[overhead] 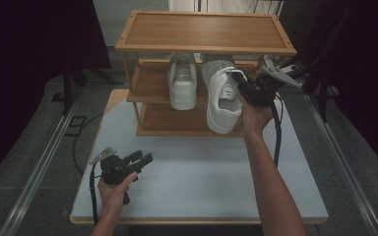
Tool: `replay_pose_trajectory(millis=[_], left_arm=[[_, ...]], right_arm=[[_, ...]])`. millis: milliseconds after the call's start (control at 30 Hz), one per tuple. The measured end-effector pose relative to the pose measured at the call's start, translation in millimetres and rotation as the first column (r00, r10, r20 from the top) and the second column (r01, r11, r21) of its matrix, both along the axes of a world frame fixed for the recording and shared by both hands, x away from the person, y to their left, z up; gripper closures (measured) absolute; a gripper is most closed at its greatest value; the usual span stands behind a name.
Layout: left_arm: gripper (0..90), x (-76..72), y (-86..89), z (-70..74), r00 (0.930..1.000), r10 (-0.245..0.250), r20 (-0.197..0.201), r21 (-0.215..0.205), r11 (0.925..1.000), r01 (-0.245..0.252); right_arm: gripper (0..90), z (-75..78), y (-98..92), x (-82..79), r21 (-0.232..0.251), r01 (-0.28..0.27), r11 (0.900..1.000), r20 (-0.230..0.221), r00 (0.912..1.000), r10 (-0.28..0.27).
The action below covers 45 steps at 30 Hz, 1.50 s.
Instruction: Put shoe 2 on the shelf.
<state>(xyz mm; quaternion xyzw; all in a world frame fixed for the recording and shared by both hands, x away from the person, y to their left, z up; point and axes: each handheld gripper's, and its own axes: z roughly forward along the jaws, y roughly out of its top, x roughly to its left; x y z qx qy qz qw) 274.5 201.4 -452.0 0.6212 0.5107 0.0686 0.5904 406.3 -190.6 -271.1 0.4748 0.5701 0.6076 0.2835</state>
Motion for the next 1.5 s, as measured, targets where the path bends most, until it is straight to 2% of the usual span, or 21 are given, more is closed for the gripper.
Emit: replay_pose_trajectory(millis=[667,1167,1500], left_arm=[[40.0,1.0,-1.6,-2.3,0.9999,-0.014,-0.005,-0.003,0.9999,0.014],[40.0,0.5,-2.3,-3.0,0.9998,-0.014,-0.013,-0.003,0.9999,0.014],[40.0,0.2,-0.6,-2.5,0.9999,-0.012,-0.011,-0.006,0.9999,0.012]], right_arm=[[82.8,-12.0,16.4,45.5,0.023,0.087,0.996,-0.022,0.996,-0.086],[82.8,-11.5,18.4,57.3,0.042,0.116,0.992,-0.003,0.9933,-0.116],[82.6,-9.9,23.6,67.8,0.058,0.128,0.99,-0.015,0.9918,-0.127]])
